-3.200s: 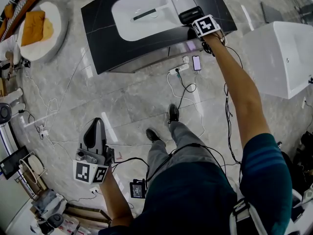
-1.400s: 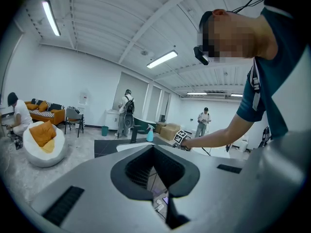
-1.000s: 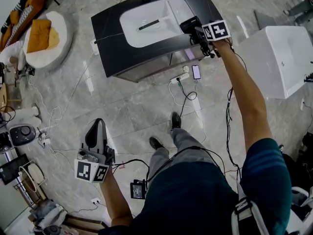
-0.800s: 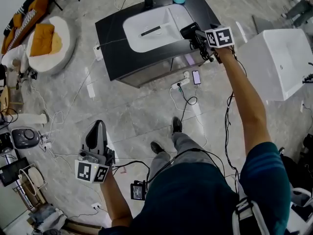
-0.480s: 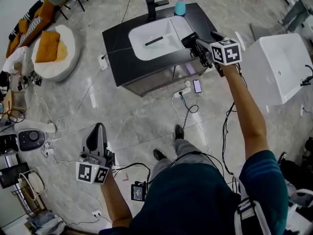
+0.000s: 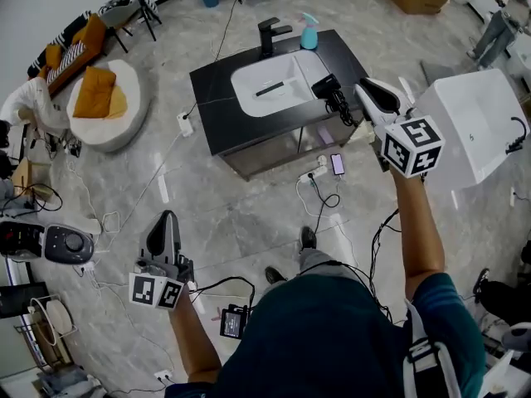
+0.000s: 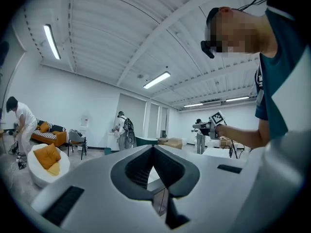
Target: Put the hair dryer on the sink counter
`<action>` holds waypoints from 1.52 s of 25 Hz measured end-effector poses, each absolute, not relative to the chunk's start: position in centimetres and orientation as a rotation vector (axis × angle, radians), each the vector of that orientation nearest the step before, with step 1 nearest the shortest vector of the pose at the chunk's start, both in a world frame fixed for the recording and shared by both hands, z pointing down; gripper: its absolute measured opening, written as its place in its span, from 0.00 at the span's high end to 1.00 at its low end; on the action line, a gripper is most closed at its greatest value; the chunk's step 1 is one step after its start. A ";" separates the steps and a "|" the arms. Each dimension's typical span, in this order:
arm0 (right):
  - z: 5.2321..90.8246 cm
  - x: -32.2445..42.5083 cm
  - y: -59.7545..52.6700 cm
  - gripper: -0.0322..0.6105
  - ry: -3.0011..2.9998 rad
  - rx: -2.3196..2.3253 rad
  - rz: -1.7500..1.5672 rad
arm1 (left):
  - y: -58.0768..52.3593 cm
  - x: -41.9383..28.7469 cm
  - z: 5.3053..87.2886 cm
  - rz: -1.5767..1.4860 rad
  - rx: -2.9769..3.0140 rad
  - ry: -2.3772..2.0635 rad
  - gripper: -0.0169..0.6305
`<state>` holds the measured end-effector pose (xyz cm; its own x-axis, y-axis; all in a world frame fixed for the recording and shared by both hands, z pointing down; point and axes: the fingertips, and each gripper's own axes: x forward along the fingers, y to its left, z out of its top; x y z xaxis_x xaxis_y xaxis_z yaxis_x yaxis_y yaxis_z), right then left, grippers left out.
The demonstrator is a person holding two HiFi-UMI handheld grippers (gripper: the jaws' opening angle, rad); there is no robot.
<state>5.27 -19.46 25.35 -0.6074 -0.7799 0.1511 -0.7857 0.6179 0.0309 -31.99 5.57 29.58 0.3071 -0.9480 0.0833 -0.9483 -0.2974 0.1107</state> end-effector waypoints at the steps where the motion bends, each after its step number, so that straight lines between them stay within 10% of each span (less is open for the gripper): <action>1: 24.0 4.9 -17.9 0.90 -2.719 1.298 0.024 | 6.1 -32.1 29.2 0.000 2.426 -1.780 0.97; 38: 16.1 -3.7 10.1 0.94 -2.979 0.950 -0.065 | 20.5 -39.3 26.2 -0.112 2.451 -1.882 0.97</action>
